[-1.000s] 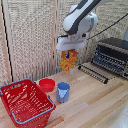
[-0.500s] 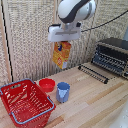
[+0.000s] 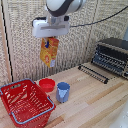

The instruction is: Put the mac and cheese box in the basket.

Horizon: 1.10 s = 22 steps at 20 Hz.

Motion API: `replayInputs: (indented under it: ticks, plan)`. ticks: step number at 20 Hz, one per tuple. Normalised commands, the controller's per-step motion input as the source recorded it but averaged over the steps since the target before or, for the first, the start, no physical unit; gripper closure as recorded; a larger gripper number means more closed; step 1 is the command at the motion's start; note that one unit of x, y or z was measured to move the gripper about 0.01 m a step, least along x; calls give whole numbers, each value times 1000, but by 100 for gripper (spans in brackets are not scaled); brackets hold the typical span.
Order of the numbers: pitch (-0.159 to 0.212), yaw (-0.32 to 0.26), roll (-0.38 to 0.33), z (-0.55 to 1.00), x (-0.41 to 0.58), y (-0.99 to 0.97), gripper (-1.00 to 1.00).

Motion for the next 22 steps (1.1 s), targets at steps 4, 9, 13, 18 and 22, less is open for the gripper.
replayInputs:
  ticks: [4, 9, 13, 18, 22]
  plan:
    - [81, 2, 0, 238, 84, 981, 100]
    - [118, 6, 0, 53, 53, 999, 100]
    - [132, 6, 0, 0, 49, 1000, 100]
    - [90, 0, -21, -314, 20, 951, 100]
    - [78, 0, -61, -716, -49, 543, 100]
